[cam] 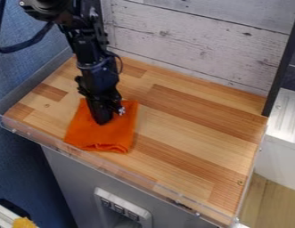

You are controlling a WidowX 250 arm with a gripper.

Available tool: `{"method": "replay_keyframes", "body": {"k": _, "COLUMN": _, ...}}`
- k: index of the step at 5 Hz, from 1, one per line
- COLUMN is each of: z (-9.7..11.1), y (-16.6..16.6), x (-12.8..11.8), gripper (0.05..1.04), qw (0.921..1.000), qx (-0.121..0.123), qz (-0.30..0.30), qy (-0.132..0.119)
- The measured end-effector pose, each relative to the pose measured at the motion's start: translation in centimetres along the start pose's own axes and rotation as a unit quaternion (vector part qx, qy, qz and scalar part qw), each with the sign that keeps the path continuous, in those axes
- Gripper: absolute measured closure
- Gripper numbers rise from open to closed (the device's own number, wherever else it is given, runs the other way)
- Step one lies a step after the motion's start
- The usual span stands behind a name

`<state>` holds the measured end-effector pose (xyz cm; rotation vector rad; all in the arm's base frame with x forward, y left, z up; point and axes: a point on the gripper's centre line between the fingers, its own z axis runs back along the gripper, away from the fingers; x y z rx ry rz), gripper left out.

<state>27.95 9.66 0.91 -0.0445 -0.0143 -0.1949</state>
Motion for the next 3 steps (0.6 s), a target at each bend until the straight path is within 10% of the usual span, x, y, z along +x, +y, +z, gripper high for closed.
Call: {"method": "replay_keyframes", "body": {"k": 3, "z": 0.2, "y": 3.6, "x": 1.0, "gripper": 1.025, "qw": 0.9956, "qx": 0.016, "qz": 0.089, "qy": 0.024}}
